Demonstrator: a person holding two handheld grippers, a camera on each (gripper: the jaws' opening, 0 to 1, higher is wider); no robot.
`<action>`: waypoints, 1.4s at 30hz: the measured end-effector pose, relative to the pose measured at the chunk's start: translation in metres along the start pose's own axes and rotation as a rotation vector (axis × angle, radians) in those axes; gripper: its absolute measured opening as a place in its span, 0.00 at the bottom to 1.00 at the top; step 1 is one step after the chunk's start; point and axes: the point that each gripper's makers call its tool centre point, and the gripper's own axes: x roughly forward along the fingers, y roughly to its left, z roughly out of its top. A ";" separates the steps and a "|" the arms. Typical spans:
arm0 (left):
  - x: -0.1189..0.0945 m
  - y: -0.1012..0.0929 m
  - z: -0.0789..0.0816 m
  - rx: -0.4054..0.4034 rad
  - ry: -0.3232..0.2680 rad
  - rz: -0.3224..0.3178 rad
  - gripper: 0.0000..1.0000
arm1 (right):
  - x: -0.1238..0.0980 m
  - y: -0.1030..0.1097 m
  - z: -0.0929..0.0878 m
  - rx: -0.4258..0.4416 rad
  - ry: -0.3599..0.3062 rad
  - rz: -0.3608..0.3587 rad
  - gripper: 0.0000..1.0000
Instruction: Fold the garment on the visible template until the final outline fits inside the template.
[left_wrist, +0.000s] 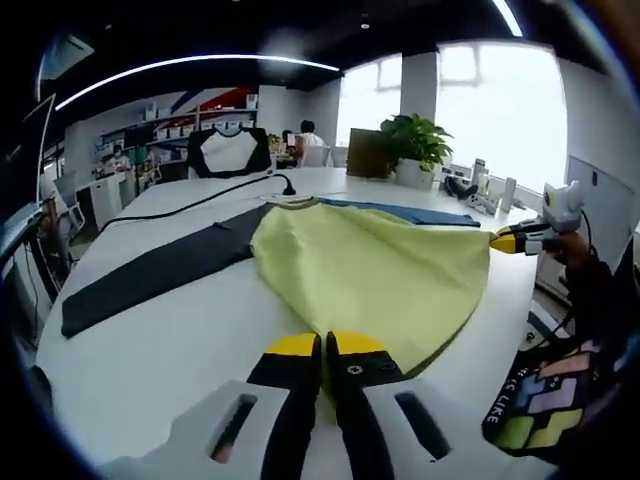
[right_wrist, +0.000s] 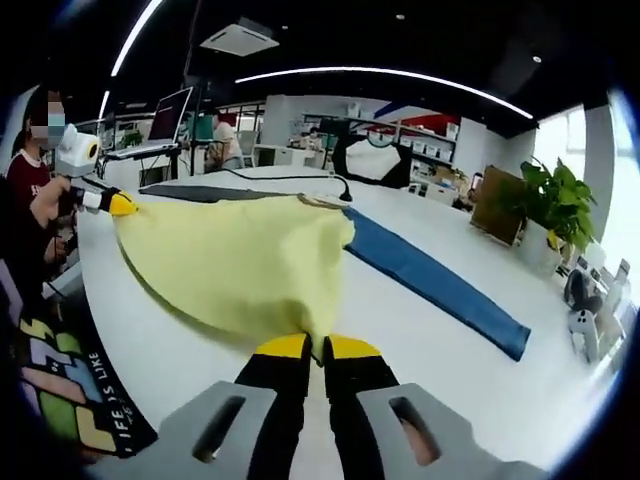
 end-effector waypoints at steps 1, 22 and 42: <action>0.000 -0.001 0.000 0.000 0.002 -0.002 0.03 | -0.001 0.001 -0.002 -0.004 0.006 0.003 0.03; -0.003 0.001 -0.011 -0.010 0.061 -0.004 0.03 | -0.013 -0.002 -0.030 -0.069 0.141 -0.005 0.02; -0.005 -0.008 -0.017 -0.002 0.103 -0.017 0.03 | -0.024 -0.006 -0.040 -0.076 0.192 -0.008 0.02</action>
